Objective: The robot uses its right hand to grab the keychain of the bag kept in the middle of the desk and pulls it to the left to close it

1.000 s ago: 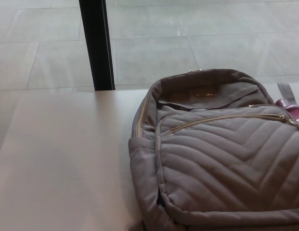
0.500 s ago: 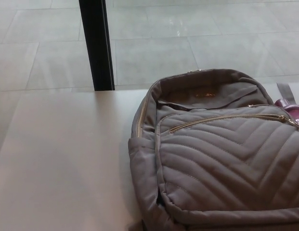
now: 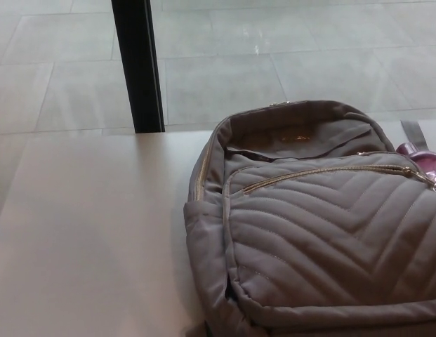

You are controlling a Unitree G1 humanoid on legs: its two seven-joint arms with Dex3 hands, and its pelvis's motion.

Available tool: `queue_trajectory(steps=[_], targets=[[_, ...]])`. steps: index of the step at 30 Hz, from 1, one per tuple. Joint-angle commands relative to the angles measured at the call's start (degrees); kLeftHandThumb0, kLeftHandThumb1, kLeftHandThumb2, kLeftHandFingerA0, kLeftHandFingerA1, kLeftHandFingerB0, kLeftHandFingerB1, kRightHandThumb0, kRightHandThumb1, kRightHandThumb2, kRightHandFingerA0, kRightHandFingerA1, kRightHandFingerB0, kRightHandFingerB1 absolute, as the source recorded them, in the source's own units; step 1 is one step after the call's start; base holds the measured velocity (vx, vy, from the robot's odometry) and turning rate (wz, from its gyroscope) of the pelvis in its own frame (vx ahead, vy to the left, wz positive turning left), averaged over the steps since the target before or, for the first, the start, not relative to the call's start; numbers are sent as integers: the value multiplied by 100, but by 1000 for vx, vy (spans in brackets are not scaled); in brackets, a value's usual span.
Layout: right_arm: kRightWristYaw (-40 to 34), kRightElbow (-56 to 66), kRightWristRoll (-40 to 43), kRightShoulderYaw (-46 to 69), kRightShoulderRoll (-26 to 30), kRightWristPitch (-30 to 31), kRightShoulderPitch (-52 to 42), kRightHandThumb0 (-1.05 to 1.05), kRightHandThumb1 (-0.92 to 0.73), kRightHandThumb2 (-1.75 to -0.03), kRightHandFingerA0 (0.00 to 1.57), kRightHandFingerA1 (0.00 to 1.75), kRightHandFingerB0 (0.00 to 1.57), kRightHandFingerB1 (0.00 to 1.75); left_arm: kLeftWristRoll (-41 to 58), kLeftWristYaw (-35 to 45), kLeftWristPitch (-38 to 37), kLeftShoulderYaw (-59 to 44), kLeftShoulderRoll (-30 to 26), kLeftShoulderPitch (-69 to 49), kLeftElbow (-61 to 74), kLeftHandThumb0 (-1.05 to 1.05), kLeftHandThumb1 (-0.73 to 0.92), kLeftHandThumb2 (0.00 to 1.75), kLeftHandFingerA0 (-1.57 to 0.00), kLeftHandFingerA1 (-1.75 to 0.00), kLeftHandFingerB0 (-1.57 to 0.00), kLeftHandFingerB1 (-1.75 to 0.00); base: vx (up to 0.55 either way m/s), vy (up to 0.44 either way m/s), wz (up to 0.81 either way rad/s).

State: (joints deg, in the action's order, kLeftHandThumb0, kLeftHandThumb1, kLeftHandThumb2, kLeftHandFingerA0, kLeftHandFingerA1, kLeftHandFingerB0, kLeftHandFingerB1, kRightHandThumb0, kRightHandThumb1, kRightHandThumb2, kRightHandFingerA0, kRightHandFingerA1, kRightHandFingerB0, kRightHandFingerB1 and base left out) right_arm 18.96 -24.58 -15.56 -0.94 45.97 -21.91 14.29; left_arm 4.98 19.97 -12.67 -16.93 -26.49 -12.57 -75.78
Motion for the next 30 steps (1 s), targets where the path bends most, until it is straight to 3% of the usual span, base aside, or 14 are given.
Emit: queue_trajectory(steps=[1,2,4,10,11,12,13,16,17,18,24,28,29,30], targets=[[-130,56,-47,-46,-191,-193,130,-17,-70,-100,80,167,69,153,-31,9,-91,-14,-123,-85,10,-59,72,61,-49,-68,-41,-47,0,0,0],[-174,86,-101,-40,-186,-164,143,-20,-71,-97,87,175,64,157,-35,26,-109,-10,-124,-94,12,-60,73,61,-49,-68,-41,-47,0,0,0],[-284,-10,-247,-97,-201,-234,307,-22,-75,-94,73,175,58,168,-13,22,-118,-33,-126,-133,12,-59,74,62,-48,-68,-40,-47,0,0,0],[-194,44,-155,1,-303,107,656,-25,-69,-102,77,175,65,166,-58,-71,-125,2,-113,-115,21,-59,77,63,-53,-74,-42,-50,0,0,0],[-136,90,-107,38,-319,194,669,-24,-63,-110,81,174,68,162,-75,-94,-118,18,-116,-106,21,-61,61,95,-52,-73,-38,-59,0,0,0],[-50,165,-28,79,-338,331,699,-24,-63,-110,81,174,68,162,-97,-128,-110,36,-115,-99,20,-61,61,95,-52,-73,-38,-59,0,0,0],[-39,186,-36,92,-346,358,701,-26,-62,-108,89,174,65,156,-91,-125,-105,31,-114,-98,16,-60,78,63,-51,-70,-40,-49,0,0,0],[-18,201,4,142,-378,294,607,-20,-60,-111,80,172,67,160,-58,-89,-82,3,-96,-99,15,-61,79,63,-48,-69,-36,-48,0,0,0],[-65,201,-125,98,-364,286,570,-24,-57,-109,87,175,66,158,-106,-115,-102,48,-94,-107,15,-62,79,63,-47,-68,-37,-47,0,0,0],[-144,158,-201,76,-356,181,538,-22,-63,-106,80,175,67,163,-154,-159,-132,91,-98,-114,18,-63,80,64,-49,-68,-38,-47,0,0,0],[-204,38,-379,-28,-308,4,419,-24,-68,-101,77,175,65,162,-100,-17,-163,89,-114,-178,8,-64,82,64,-47,-68,-37,-46,0,0,0],[-14,169,-491,-26,-154,406,566,-29,-76,-88,78,174,66,159,-147,-145,-140,118,-97,-141,-27,-66,83,64,-50,-66,-37,-46,0,0,0],[12,150,-474,-23,-142,405,611,-34,-73,-88,90,175,62,152,-168,-101,-165,143,-104,-144,-29,-66,84,65,-47,-66,-35,-46,0,0,0],[69,125,-450,-23,-124,431,678,-31,-67,-95,90,175,64,153,-116,-77,-125,108,-90,-137,-24,-66,83,64,-46,-67,-36,-47,0,0,0]])
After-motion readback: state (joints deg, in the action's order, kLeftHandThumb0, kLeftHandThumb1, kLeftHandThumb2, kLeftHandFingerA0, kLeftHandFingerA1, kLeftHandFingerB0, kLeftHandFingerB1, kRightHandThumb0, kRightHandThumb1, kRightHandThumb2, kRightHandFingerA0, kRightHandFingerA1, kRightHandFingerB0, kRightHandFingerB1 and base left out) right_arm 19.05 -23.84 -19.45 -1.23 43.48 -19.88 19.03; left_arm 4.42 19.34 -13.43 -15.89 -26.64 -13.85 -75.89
